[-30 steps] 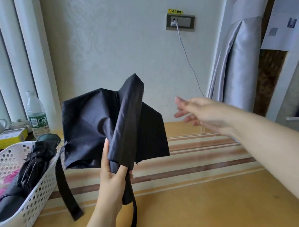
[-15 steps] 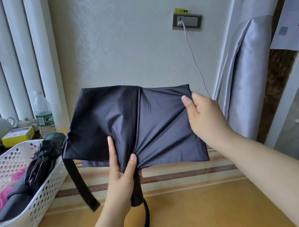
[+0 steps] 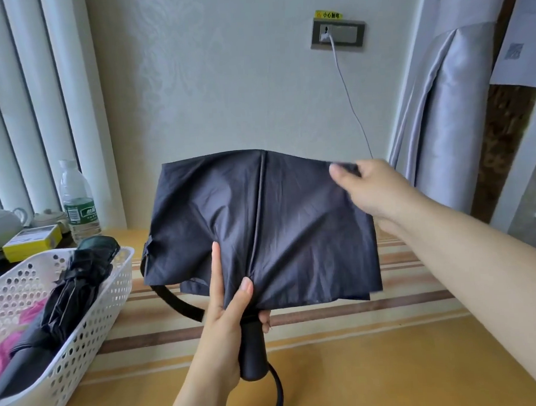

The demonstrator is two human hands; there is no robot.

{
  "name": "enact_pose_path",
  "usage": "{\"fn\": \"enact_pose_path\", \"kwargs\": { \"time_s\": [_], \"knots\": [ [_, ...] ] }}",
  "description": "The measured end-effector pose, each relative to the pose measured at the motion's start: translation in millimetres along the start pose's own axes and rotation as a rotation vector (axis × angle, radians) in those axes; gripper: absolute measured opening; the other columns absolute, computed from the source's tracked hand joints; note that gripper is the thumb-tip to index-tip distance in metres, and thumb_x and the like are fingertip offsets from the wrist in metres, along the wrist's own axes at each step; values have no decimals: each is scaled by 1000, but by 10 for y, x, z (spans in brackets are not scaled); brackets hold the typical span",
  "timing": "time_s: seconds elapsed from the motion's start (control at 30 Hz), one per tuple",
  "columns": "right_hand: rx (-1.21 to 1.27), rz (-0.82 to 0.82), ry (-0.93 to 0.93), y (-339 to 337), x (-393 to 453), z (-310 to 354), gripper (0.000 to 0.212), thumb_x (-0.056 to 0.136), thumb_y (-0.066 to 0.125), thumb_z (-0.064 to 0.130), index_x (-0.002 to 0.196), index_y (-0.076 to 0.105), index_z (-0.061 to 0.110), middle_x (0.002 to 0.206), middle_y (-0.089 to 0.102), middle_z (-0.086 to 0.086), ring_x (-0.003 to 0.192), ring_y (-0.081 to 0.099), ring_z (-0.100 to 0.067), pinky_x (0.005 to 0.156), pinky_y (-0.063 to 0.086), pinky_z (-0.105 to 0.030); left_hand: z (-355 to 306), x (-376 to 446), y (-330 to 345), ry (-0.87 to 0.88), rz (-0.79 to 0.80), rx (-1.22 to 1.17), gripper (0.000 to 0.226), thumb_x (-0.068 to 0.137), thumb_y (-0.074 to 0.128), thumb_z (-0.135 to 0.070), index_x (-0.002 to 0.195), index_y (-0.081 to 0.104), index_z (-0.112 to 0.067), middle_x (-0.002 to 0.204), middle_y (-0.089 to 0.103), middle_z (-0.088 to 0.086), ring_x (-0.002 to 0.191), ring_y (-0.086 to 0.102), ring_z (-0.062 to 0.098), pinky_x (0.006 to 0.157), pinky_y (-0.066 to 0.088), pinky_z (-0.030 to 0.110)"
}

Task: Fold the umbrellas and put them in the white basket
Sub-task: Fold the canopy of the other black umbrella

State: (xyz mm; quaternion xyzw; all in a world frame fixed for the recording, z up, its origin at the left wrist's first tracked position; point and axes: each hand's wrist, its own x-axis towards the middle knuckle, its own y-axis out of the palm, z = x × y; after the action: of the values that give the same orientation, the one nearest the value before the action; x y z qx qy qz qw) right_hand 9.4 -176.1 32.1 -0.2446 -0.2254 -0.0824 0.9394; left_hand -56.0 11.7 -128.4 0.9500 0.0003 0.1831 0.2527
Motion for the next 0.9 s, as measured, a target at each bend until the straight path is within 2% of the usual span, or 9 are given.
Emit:
{"fn": "enact_pose_path", "kwargs": {
  "time_s": [0.1,0.3,0.4,0.47,0.53,0.6,0.7,0.8,0.9],
  "knots": [
    [-122,-130,-213,38,8,8,45,102,44,25,60,28,18,58,23,4,46,21,-4,47,17,-24,0,-8,4,-14,12,-73,64,84,54,-22,127,40,-67,66,53,3,51,41,18,46,41,28],
    [-48,-170,-236,9,-16,78,50,101,47,31,59,23,19,43,19,12,41,21,-7,44,15,-23,12,4,-4,-79,30,-89,64,85,57,-21,128,41,-65,73,54,6,53,41,20,47,41,28],
    [-218,-121,-40,-41,76,-47,46,99,49,36,62,39,11,56,37,-1,56,36,-14,56,24,-27,-2,1,4,-73,18,-62,66,83,59,-21,128,40,-66,83,64,3,54,42,21,48,43,28],
    [-290,20,158,-76,132,-169,48,95,53,45,81,57,-1,81,64,-12,74,58,-22,71,43,-28,-21,-2,19,-72,13,-43,69,80,61,-21,128,39,-66,96,70,-3,54,43,21,47,44,28],
    [-227,142,275,-87,118,-157,75,73,63,70,108,62,3,105,70,-12,94,67,-28,90,53,-40,-38,-11,40,-90,20,-33,70,78,62,-22,128,39,-66,103,72,-7,52,44,21,47,45,29],
    [-217,202,291,-114,143,-50,96,52,69,82,112,65,7,106,71,-8,95,68,-27,90,54,-40,-40,-26,48,-105,41,-35,69,79,61,-22,127,40,-66,102,72,-7,51,44,21,47,45,28],
    [-249,354,277,-219,210,110,44,75,73,54,82,70,10,81,72,-4,71,67,-17,66,52,-26,-41,-45,42,-107,76,-44,68,81,59,-21,129,40,-65,97,73,-2,49,44,21,46,44,28],
    [-261,488,232,-274,171,168,35,83,70,41,87,70,6,83,72,-9,72,65,-20,71,52,-28,-18,-36,31,-113,89,-54,68,80,62,-20,129,42,-63,87,71,-1,49,43,21,46,43,29],
    [-84,346,54,-241,189,132,12,86,69,22,85,69,10,77,70,-4,69,62,-13,70,49,-23,25,-11,20,-113,68,-45,70,81,71,-18,126,44,-65,108,68,-2,51,44,22,46,43,30]
  ]
}}
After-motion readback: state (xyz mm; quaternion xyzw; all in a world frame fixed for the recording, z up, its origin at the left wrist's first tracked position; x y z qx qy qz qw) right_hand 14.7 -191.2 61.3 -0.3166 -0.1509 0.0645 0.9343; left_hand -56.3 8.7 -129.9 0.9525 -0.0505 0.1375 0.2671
